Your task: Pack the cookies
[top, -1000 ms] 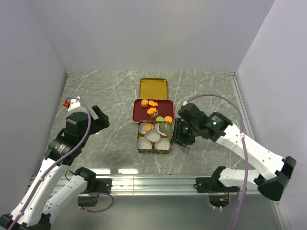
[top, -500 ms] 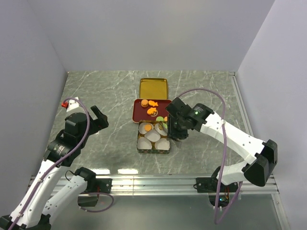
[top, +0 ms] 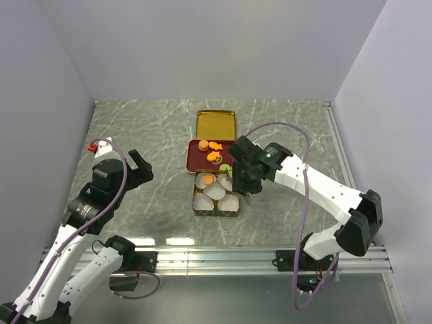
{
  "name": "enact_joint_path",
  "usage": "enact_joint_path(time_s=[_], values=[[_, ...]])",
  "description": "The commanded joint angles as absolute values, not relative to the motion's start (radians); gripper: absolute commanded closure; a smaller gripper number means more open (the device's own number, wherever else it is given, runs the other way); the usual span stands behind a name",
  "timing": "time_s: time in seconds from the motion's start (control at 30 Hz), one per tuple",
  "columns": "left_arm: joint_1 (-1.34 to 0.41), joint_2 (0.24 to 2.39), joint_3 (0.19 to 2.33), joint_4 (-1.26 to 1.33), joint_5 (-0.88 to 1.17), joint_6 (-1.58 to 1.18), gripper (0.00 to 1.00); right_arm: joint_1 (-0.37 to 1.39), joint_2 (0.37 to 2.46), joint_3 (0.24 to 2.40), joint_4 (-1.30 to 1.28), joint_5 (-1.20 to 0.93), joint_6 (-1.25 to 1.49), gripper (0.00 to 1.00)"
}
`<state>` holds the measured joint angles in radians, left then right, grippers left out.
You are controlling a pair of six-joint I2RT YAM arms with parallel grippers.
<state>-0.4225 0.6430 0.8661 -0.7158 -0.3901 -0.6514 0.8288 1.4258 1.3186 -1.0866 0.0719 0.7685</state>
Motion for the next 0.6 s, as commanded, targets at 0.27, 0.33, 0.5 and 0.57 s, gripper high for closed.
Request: enact_joint_path(time_s=[0.27, 0.33, 0.5, 0.57], values=[[-0.445, 0.634, 0.862, -0.701, -0.402, -0.663, 0.03, 0.833, 1.476, 1.401, -1.074, 0.112, 0.775, 0.46], [-0.443, 0.63, 0.864, -0.701, -0.403, -0.664, 0.03, 0.834, 1.48, 1.411, -1.08, 0.114, 0.773, 0.45], [-0.443, 0.627, 0.864, -0.703, -0.405, -0.664, 0.03, 0.834, 1.483, 1.445, -1.11, 0.129, 0.767, 0.45], [-0.443, 0.627, 0.864, -0.703, -0.405, -0.664, 0.03, 0.834, 1.482, 1.468, -1.123, 0.132, 0.765, 0.45]])
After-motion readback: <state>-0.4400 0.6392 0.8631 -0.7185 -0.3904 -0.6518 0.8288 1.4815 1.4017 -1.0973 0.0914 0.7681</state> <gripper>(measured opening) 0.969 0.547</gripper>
